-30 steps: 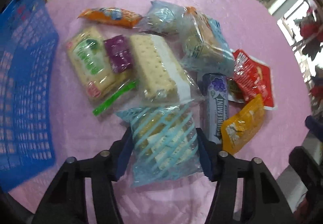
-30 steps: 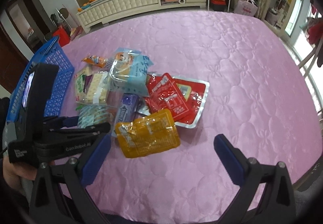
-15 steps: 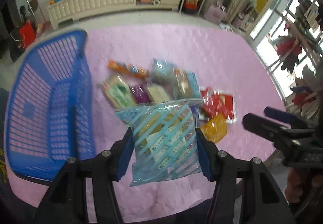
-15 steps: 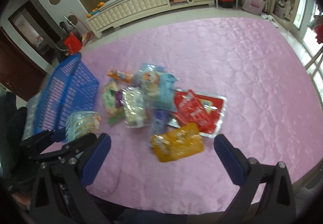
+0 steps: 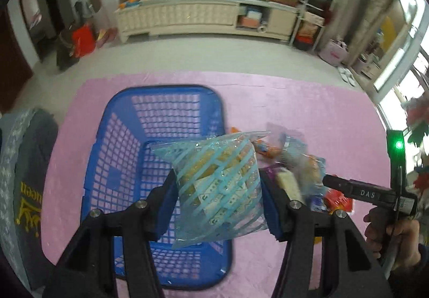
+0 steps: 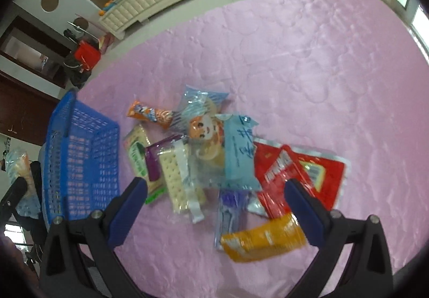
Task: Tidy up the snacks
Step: 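Lift the light-blue bag with the left tool and carry it over the basket, then open the left tool to drop the light-blue bag into the basket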
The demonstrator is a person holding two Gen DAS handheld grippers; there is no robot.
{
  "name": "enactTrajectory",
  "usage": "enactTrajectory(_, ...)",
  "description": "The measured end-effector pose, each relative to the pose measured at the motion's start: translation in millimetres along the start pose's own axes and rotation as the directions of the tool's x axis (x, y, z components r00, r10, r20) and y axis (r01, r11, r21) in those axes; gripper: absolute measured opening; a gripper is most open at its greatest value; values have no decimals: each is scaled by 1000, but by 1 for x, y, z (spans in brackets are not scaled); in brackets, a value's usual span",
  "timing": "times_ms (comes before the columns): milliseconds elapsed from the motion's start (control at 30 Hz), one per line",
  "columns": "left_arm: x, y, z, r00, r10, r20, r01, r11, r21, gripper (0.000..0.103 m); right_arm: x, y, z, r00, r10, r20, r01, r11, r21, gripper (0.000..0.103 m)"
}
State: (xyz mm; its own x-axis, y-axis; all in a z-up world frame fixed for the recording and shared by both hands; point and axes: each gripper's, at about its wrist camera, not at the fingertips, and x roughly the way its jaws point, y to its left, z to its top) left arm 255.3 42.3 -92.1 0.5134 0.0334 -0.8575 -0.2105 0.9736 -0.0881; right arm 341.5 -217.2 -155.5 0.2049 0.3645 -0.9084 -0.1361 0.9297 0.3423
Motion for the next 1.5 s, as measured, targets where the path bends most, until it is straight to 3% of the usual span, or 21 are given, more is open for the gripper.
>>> enactTrajectory(167,31,32,1,998,5,-68,-14,991,-130,55,35,7,15,994,-79,-72,75,996,-52,100)
enactTrajectory(233,34,38,1,997,6,-74,-17,989,-144,55,46,3,17,991,-84,-106,79,995,-52,90)
enactTrajectory(300,37,42,2,997,24,-78,-34,990,-136,55,52,2,16,991,-63,-119,58,997,-47,73)
enactTrajectory(333,37,42,3,997,20,-76,-31,990,-136,55,52,3,15,991,-59,-119,54,997,-47,71)
enactTrajectory(467,28,47,6,998,14,-65,-22,991,-131,55,39,18,7,991,-112,-68,103,987,-120,70)
enactTrajectory(967,-39,79,-9,1000,-26,-11,25,995,-96,55,-72,99,-20,996,-49,79,63,979,-194,70)
enactTrajectory(1033,-51,83,-10,1000,-4,4,4,997,-75,55,-84,110,-22,995,-33,91,52,978,-204,70)
enactTrajectory(1267,-72,96,-4,999,-31,26,32,999,-38,55,-97,163,-20,993,14,118,18,965,-262,70)
enactTrajectory(1500,-73,110,13,994,-103,24,103,994,-29,55,-96,207,-18,994,53,99,-18,945,-326,70)
